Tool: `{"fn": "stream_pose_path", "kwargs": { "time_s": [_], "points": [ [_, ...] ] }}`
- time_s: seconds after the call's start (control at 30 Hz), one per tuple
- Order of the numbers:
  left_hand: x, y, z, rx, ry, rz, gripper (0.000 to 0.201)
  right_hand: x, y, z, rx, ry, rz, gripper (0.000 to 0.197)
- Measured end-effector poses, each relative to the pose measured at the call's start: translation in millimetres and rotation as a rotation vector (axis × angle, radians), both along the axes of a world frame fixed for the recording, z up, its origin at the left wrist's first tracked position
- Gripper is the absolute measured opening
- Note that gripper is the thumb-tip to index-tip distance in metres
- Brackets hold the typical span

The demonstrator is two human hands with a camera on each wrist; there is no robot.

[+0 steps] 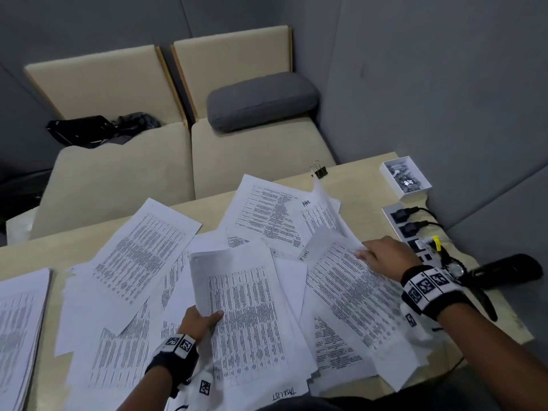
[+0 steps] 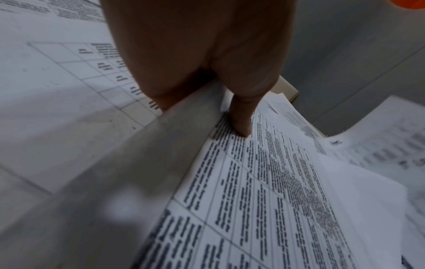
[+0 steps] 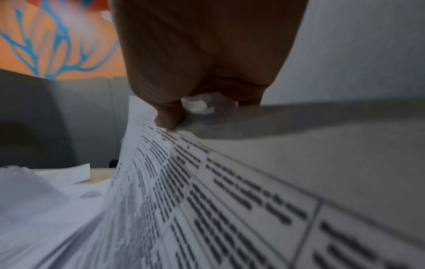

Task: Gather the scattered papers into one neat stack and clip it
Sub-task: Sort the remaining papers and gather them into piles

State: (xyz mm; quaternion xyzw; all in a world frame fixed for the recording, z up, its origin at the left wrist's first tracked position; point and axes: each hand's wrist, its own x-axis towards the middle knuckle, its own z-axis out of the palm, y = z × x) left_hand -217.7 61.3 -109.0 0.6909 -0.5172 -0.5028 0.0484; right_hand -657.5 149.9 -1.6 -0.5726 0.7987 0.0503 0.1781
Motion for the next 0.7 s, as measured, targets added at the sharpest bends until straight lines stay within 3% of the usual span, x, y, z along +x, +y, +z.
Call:
{"fn": "stream_pose_path", "kwargs": {
  "time_s": [0.1, 0.23, 0.33, 0.43, 0.5, 0.57, 0.63, 0.7],
  "points": [
    [0.4, -1.1, 2.4, -0.009, -0.004, -0.018, 0.026, 16.3, 5.6, 42.7, -0.144, 0.097, 0.094, 0.041],
    [-3.1, -0.7, 7.4, 0.001, -0.031, -0.037, 0.029, 36.2, 10.7, 98.1, -0.473, -0.027, 0.145, 0.037],
    [-6.3, -1.5, 10.2, 0.033, -0.037, -0.033, 0.028, 57.4, 13.4, 135.8, -0.677, -0.263, 0.138, 0.018],
    [-4.4, -4.3, 8.8, 0.046, -0.04, 0.006, 0.036, 84.0, 8.6, 152.4, -0.887, -0.746, 0.015, 0.008],
    [-6.8, -6.0, 9.8, 0.049, -0.03, 0.045, 0.043, 93.3, -0.2, 128.8, -0.9, -1.05, -0.164, 0.017],
    [-11.2, -6.0, 19.7, 0.047, -0.023, 0.044, 0.032, 99.6, -7.9, 80.4, -0.797, -1.179, -0.38, 0.036],
    [-12.3, -7.2, 23.8, 0.057, 0.015, 0.045, 0.023, 110.0, -9.9, 28.2, -0.652, -1.124, -0.539, 0.054],
    [-13.0, -4.9, 27.0, 0.078, 0.089, 0.071, 0.022, 125.8, -4.6, -15.1, -0.442, -0.893, -0.562, 0.05]
  ]
}}
